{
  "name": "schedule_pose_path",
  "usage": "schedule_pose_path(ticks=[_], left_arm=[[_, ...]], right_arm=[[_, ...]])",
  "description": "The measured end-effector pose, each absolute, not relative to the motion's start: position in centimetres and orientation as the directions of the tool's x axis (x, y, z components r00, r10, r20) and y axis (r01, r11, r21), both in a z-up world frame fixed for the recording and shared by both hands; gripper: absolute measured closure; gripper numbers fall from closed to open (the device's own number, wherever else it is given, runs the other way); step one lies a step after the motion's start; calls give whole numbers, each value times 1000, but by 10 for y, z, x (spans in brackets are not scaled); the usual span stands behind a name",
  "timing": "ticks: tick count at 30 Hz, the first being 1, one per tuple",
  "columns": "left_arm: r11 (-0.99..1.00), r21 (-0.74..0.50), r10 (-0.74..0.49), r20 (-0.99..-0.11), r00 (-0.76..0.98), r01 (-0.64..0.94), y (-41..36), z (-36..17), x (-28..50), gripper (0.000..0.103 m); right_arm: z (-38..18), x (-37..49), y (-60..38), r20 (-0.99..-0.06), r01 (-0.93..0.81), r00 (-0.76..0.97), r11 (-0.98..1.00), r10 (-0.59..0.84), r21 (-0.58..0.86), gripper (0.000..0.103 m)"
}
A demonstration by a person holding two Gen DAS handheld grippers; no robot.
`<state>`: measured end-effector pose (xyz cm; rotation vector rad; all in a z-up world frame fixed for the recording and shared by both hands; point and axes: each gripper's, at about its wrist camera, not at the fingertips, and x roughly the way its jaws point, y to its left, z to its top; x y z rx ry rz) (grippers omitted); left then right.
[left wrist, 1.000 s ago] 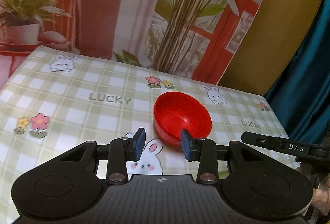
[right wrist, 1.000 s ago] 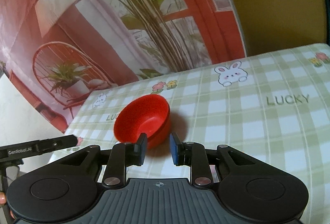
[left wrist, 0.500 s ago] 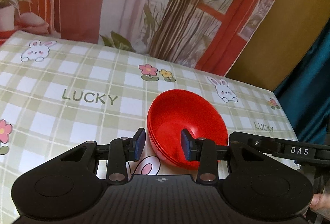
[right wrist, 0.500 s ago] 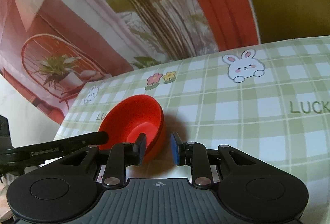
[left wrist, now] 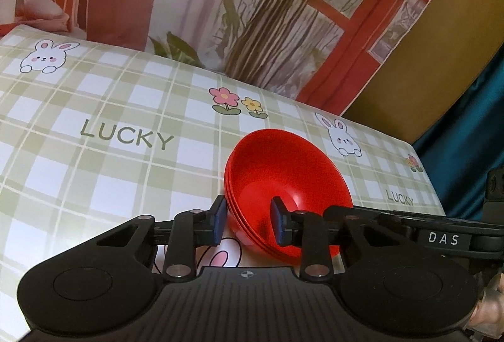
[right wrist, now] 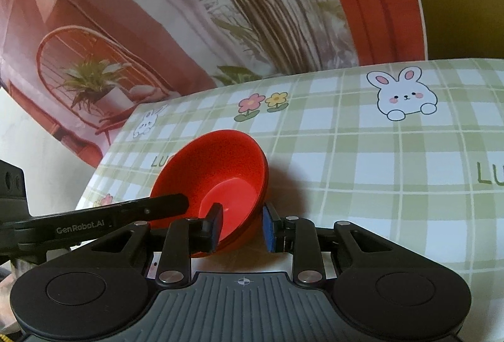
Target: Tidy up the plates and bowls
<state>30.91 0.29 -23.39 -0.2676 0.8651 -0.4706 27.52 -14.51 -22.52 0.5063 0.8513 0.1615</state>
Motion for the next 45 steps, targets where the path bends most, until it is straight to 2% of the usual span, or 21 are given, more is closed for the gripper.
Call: schedule_pose_path(ticks=[3,6,25,45], left_arm=[[869,-397,-494,-668,557,295,0,-233,306,72],[874,-377,-486,-668,563,307,-4,-233,300,77],[871,-348,-491,-616,616,346,0,-181,246,77],[868,-331,-496,-589,638,370,6,-165,189,77]], right_arm=[[-225,275,-146,-680,73,660,874,319,480,78],[-224,272,-148,-684,93,668,879,293,468,81],[-171,222,-147,-593,66,758,872,272,485,82],[-155,159,-139,-558,60,785,864,269,501,82]])
